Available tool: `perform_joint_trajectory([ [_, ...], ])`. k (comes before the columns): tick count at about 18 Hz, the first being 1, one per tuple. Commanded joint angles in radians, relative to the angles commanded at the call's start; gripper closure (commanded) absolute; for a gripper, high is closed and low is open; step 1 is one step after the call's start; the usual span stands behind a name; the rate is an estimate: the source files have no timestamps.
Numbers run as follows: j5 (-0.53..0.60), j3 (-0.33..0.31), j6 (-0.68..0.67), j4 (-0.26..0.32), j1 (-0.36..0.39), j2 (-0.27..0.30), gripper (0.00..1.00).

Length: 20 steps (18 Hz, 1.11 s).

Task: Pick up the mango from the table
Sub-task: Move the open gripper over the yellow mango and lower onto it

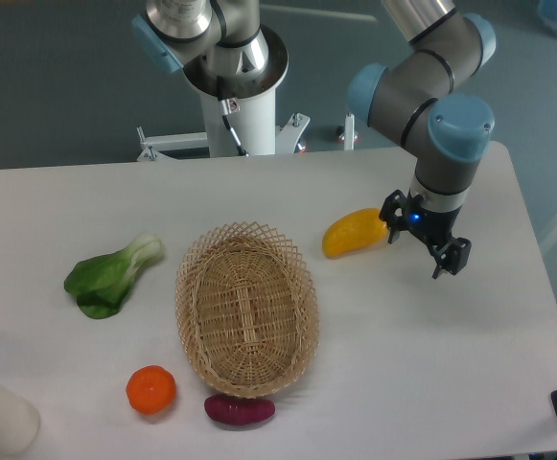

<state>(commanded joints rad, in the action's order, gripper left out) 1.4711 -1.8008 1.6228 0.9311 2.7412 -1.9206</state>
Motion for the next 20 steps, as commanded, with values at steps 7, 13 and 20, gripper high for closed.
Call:
perform_joint_trajectory([
  [7, 0.106, -0.069, 0.155, 0.021, 0.002, 0.034, 0.00],
  [13, 0.146, -0.123, 0.220, 0.084, -0.006, 0.081, 0.00],
  [20, 0.155, -0.167, 0.198, 0.068, -0.024, 0.086, 0.00],
])
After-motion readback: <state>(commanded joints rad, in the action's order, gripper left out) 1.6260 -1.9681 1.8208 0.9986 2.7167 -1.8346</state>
